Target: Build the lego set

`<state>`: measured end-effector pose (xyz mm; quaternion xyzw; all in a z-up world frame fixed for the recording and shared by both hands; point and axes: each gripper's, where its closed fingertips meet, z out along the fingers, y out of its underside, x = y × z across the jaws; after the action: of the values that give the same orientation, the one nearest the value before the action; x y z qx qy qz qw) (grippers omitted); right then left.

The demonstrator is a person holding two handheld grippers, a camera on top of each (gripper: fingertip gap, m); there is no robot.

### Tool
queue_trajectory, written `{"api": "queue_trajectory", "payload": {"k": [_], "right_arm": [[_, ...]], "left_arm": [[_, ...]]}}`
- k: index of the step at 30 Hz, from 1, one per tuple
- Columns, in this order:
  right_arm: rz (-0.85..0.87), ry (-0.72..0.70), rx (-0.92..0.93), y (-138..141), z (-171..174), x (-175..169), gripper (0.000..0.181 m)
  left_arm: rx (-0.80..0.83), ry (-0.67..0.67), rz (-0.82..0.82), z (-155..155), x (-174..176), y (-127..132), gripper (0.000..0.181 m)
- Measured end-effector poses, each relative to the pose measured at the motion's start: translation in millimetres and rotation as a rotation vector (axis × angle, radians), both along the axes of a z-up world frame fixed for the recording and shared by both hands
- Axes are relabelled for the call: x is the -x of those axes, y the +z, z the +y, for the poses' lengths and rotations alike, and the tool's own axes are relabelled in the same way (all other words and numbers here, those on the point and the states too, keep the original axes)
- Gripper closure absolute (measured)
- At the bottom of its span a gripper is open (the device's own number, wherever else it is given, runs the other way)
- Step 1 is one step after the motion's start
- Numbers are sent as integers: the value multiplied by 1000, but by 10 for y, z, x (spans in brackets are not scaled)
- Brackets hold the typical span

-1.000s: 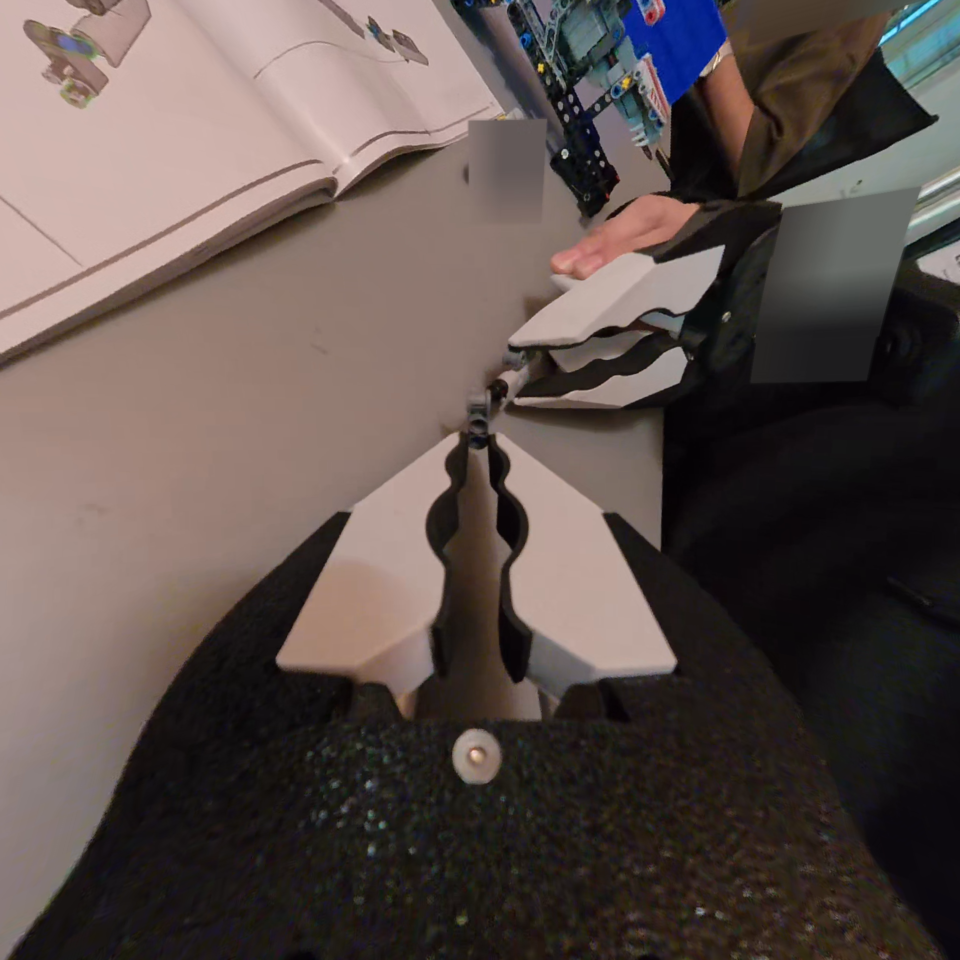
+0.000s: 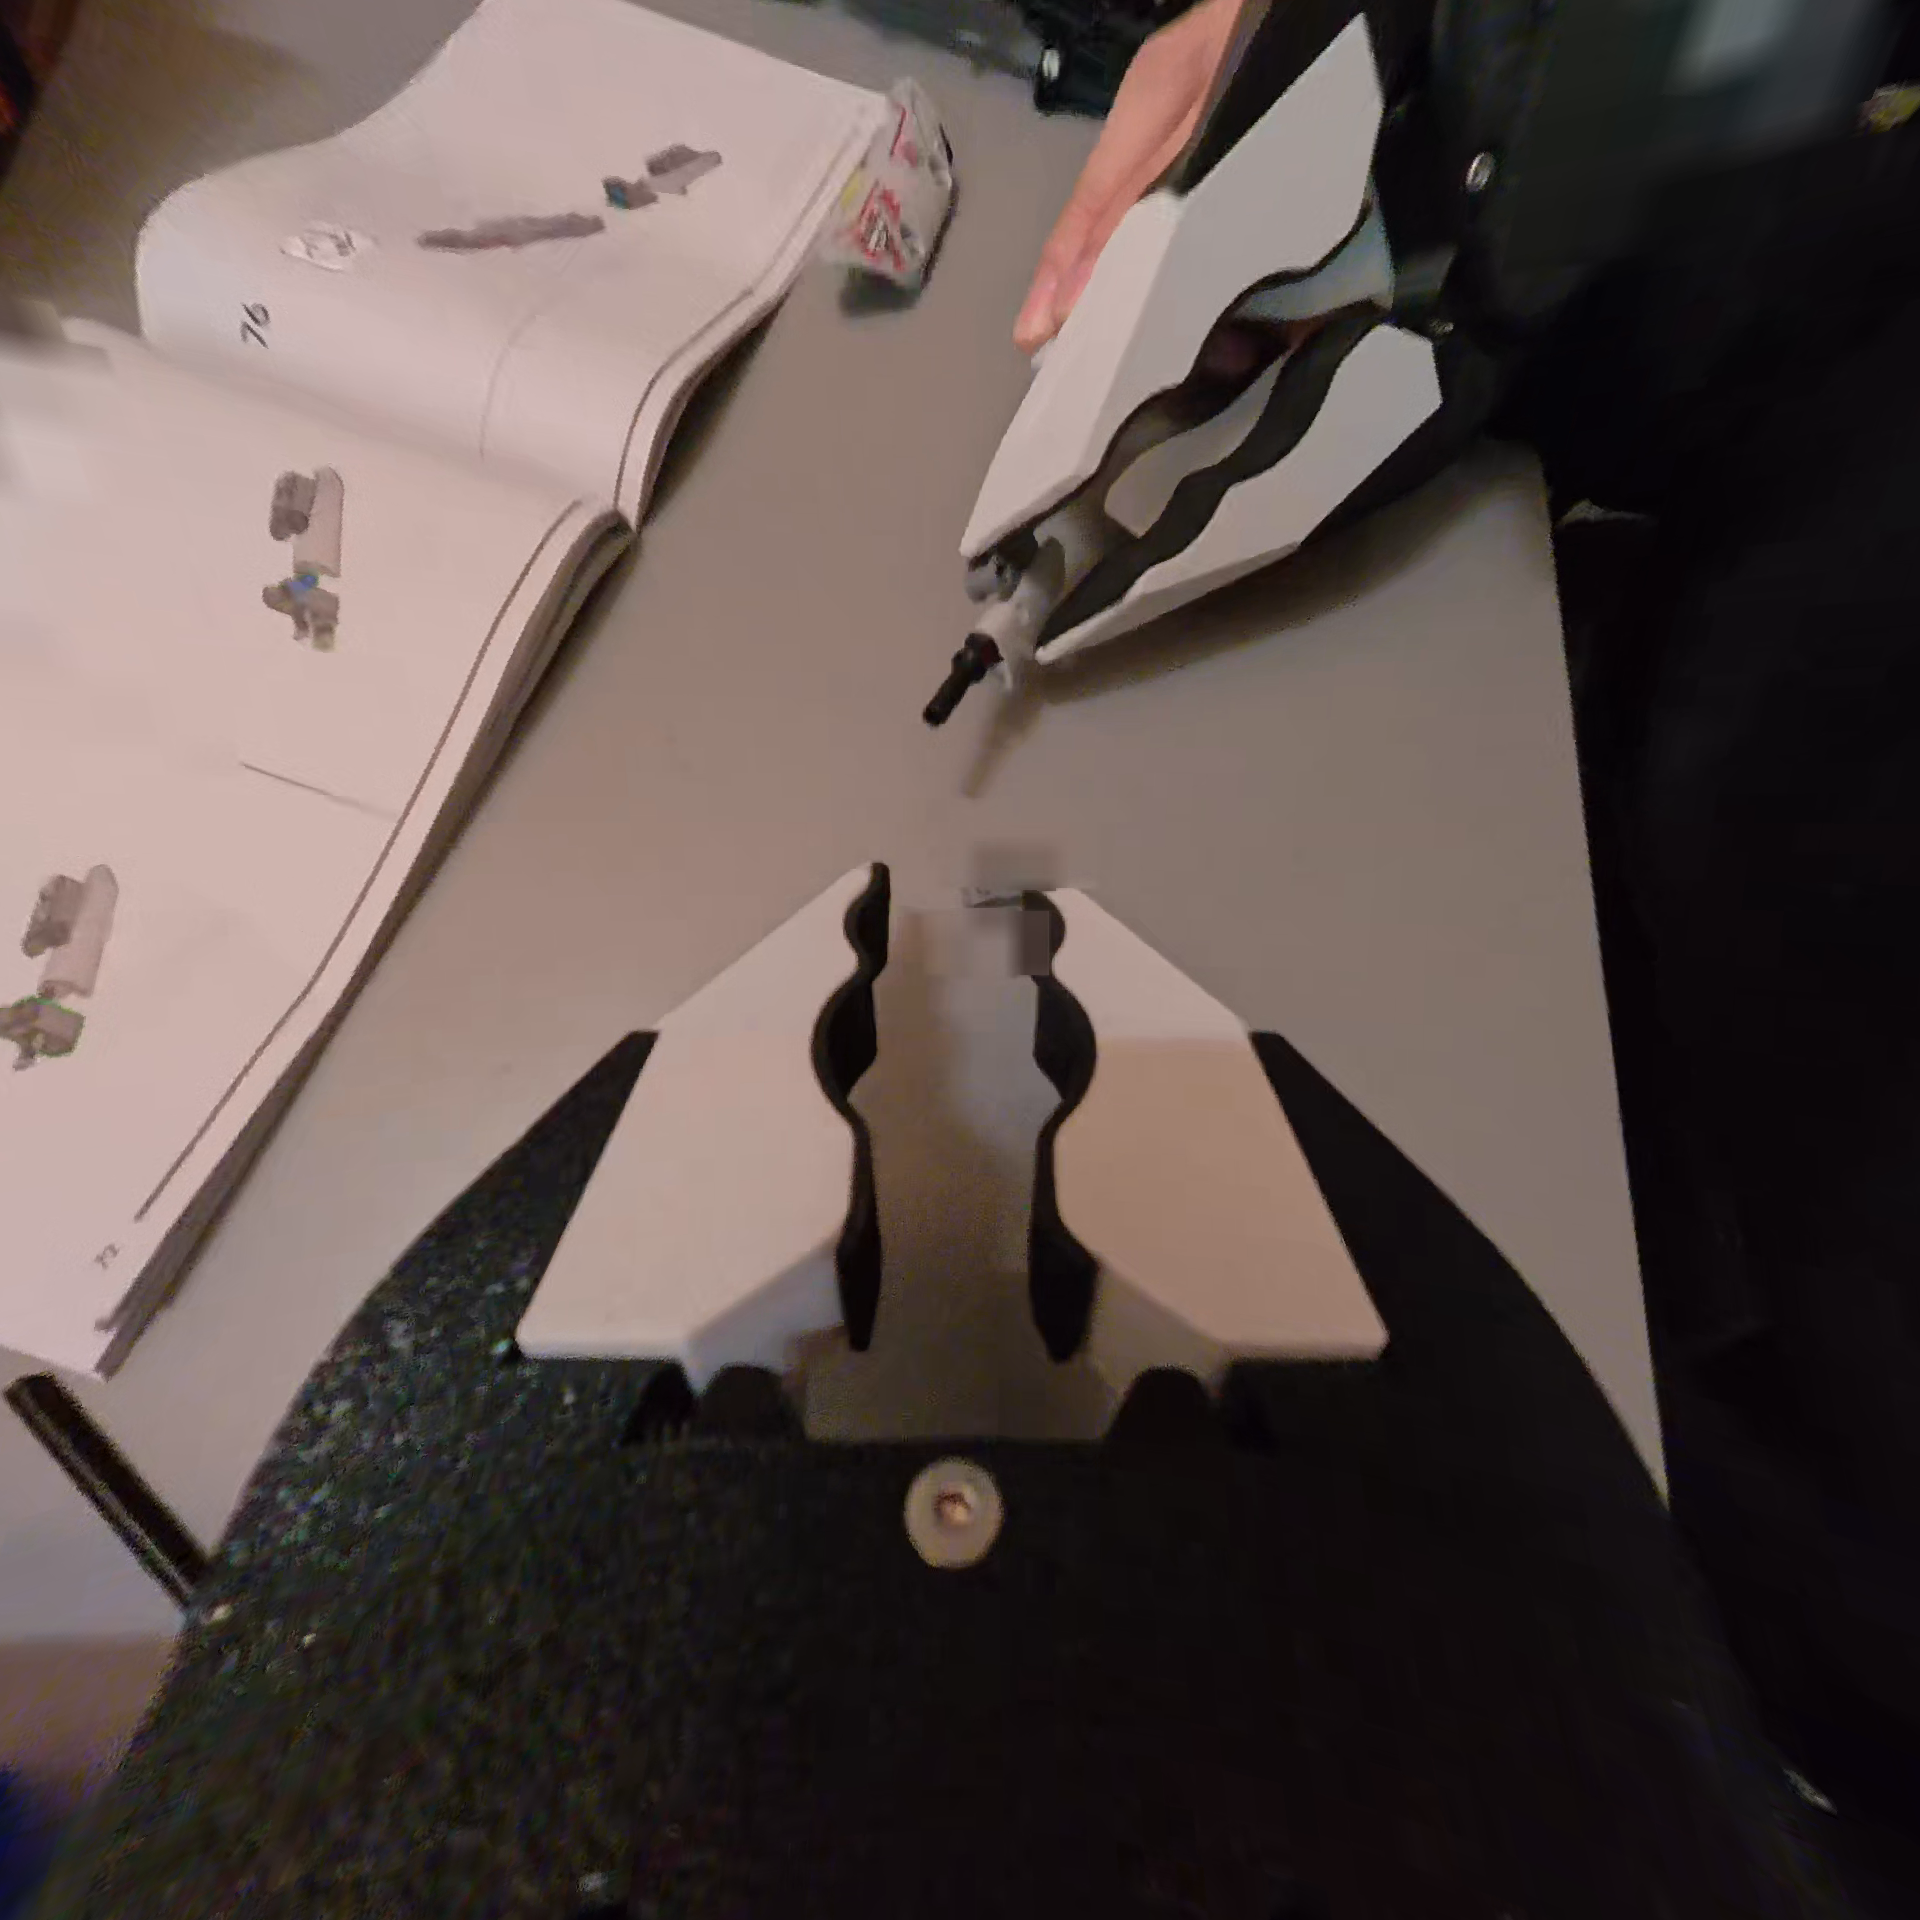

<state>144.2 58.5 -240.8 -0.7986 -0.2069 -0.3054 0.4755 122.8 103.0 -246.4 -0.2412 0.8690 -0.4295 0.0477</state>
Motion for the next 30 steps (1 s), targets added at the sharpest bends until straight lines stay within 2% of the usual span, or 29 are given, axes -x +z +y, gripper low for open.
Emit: {"api": "queue_trajectory", "payload": {"k": [1,3,4,8,10,13,16,19,22,26,30], "right_arm": [[16,-9,-2,13,-3,-5,162],[110,-36,-2,43,2,-1,162],[191,-40,21,34,14,26,161],[483,-101,95,59,59,90,161],[585,-85,103,105,74,174,162],[736,-67,87,187,87,286,162],[845,-74,40,262,88,302,162],[820,-76,-20,329,98,259,161],[820,-93,-186,484,157,167,150],[968,-56,-344,607,231,126,149],[1059,26,-449,745,321,126,151]], "left_arm": [[23,8,-36,-76,-17,91,159],[26,16,-174,-217,-79,281,159],[-26,-2,-260,-284,-72,326,158],[-365,-108,-543,-398,-66,293,153],[-501,-172,-623,-398,-57,247,153],[-634,-235,-724,-386,-61,195,159],[-710,-246,-865,-379,-96,242,174],[-677,-174,-927,-376,-141,291,175],[-585,36,-967,-288,-249,425,175],[-374,285,-891,-197,-280,557,175],[-138,361,-793,-266,-207,620,175]]}}
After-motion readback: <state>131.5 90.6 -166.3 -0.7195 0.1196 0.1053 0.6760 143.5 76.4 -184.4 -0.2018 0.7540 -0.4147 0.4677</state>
